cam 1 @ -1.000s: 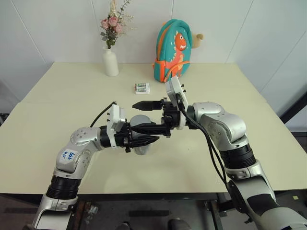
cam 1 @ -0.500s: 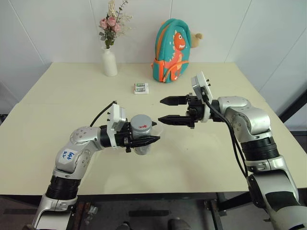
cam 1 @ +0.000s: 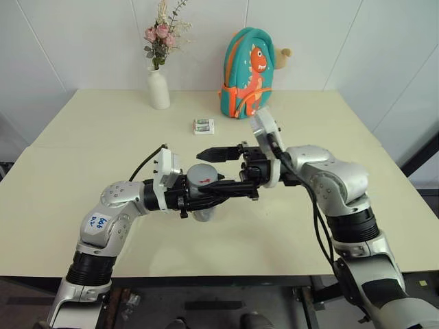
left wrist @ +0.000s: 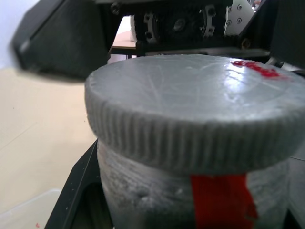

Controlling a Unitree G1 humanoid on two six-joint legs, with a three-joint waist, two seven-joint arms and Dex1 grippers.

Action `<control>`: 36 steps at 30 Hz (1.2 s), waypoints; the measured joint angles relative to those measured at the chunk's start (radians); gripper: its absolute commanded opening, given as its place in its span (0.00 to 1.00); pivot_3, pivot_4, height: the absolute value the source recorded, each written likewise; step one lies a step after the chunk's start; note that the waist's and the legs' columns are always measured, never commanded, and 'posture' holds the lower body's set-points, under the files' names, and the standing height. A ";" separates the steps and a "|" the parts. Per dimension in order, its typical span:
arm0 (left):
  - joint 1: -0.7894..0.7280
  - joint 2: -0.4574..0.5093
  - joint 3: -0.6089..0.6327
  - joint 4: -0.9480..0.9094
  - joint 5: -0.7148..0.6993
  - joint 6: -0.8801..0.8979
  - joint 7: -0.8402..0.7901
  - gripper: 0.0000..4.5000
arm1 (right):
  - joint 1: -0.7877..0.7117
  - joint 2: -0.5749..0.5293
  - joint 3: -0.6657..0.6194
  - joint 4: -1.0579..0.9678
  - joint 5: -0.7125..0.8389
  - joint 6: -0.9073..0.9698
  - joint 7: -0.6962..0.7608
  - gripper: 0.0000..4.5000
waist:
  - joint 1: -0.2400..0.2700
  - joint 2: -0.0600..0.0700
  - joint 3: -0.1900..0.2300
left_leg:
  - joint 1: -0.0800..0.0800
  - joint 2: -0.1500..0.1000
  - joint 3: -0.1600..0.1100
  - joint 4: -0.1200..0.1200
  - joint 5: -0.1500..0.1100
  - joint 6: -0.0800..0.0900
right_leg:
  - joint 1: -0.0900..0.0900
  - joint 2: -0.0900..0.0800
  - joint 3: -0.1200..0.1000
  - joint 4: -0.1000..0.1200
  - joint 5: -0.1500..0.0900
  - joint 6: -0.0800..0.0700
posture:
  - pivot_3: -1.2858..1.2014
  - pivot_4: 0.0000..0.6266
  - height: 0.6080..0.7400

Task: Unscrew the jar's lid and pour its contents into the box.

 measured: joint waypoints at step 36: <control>0.022 0.014 0.014 -0.014 0.001 0.016 0.002 0.50 | -0.055 -0.192 -0.055 0.239 -0.065 -0.120 0.185 0.99 | -0.004 0.000 0.000 | 0.000 0.000 0.000 -0.001 0.000 0.000 | 0.000 0.000 0.000 -0.001 0.000 0.000 | 0.52 0.24 1.00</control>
